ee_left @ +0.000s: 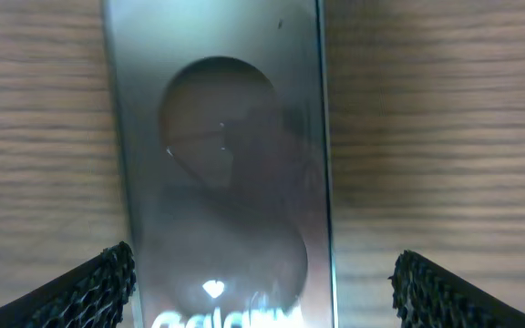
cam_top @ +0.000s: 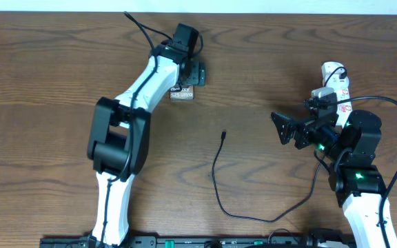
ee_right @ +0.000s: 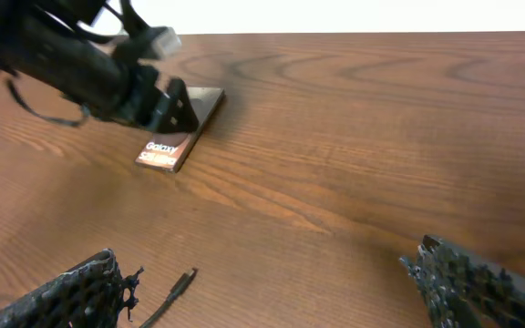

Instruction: Plug charger to phone and switch on socket

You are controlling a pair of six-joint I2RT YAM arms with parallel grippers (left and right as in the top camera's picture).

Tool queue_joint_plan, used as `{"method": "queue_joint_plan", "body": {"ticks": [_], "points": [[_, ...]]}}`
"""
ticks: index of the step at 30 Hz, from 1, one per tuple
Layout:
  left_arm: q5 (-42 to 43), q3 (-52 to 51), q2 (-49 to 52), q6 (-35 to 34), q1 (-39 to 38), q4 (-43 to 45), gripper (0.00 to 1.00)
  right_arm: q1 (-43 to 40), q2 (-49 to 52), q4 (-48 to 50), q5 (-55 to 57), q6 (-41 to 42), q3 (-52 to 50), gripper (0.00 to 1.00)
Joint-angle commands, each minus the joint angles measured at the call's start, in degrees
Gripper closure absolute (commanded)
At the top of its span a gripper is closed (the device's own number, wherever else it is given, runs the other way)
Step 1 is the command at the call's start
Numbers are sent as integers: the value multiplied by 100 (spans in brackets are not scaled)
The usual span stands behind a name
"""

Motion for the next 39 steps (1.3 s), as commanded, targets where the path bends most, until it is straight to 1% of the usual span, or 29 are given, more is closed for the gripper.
{"method": "queue_joint_plan", "body": {"ticks": [1,7,8,10,11,12,13,15,18,19,21,24,29,32,34,37,39], "points": [[-118,4,280,-79,-15,96,8,31,2,-17,-120,79,125,1],[-131,0,435,-210,-17,37,9,31,24,-61,-153,81,125,1],[-125,-7,437,-245,-22,-70,16,31,28,-52,-166,79,125,1],[-90,-7,437,-313,-35,-337,32,31,28,-46,-240,157,125,1],[-87,-7,437,-315,-44,-481,36,28,28,-48,-271,240,125,1],[-90,-7,437,-315,-61,-739,39,26,28,-46,-271,505,125,1],[-90,-7,437,-352,-72,-922,39,26,28,-52,-269,743,125,1],[-90,-7,437,-540,-101,-1283,39,26,33,-55,-269,1161,125,1],[-90,-7,437,-807,-175,-1884,38,26,33,-59,-269,1373,125,1],[-90,-7,437,-804,-197,-1991,34,26,33,-61,-269,1373,125,1],[-92,-7,424,-706,-225,-2079,28,26,33,-87,-269,1373,125,1],[-170,13,306,-411,-188,-1880,18,26,35,-146,-243,1366,122,1],[-308,109,-66,-369,13,-1469,9,26,33,-140,-247,1366,122,1],[-306,109,-188,-133,142,-1108,9,26,33,-118,-245,1364,122,1],[-304,109,-195,-90,203,-929,7,26,33,-118,-243,1364,122,1],[-302,109,-195,-13,262,-713,6,26,35,-120,-197,1364,122,1],[-306,120,-227,212,262,-479,6,26,35,-122,-81,1366,120,1]]}}
